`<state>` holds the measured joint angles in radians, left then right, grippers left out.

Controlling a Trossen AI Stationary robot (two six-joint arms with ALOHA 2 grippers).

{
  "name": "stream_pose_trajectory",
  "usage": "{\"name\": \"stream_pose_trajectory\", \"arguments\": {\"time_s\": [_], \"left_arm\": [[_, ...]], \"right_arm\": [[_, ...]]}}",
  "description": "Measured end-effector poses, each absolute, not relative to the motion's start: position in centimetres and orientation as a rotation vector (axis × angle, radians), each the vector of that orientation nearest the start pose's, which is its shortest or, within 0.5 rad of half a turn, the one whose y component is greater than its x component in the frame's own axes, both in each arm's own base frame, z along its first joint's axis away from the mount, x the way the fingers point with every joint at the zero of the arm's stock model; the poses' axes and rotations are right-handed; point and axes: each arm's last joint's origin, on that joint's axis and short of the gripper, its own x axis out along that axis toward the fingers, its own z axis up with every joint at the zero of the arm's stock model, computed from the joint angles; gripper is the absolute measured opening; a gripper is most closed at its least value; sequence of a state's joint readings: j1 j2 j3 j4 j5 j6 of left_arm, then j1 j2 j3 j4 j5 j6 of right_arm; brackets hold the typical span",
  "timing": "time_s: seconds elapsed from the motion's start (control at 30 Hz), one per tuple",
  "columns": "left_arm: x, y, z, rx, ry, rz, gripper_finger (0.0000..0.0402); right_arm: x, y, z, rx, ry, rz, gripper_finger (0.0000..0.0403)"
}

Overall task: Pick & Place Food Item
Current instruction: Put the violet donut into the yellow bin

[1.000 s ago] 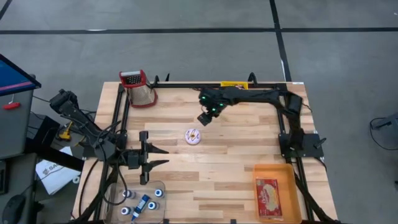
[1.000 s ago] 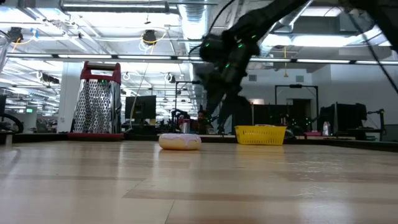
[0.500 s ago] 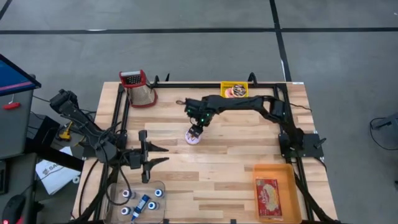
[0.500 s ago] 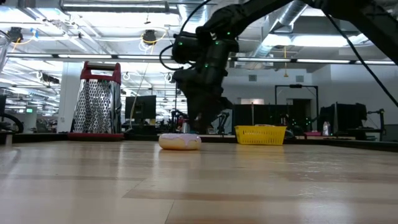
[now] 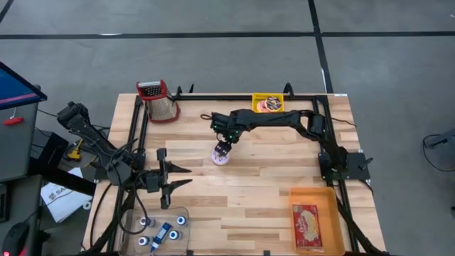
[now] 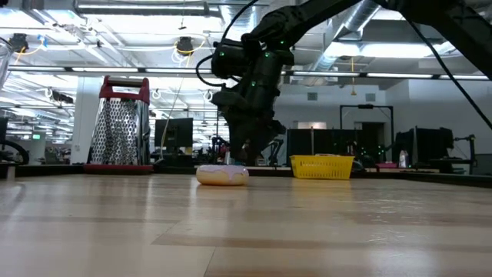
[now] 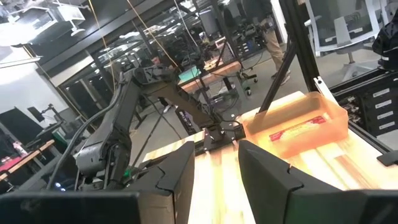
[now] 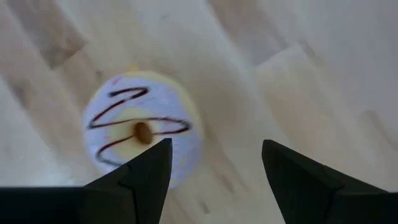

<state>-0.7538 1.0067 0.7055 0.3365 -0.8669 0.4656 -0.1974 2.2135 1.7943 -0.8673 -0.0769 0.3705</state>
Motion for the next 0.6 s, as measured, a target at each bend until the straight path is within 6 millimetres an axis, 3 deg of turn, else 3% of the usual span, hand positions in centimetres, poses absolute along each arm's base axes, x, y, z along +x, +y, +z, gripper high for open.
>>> {"name": "stream_pose_trajectory", "arguments": {"time_s": [0.6], "left_arm": [[17.3,-13.3,31.5,0.438,0.001,0.116,0.0120]], "right_arm": [[45.0,-6.9,17.8,0.503,1.227,-0.338,0.0240]]}}
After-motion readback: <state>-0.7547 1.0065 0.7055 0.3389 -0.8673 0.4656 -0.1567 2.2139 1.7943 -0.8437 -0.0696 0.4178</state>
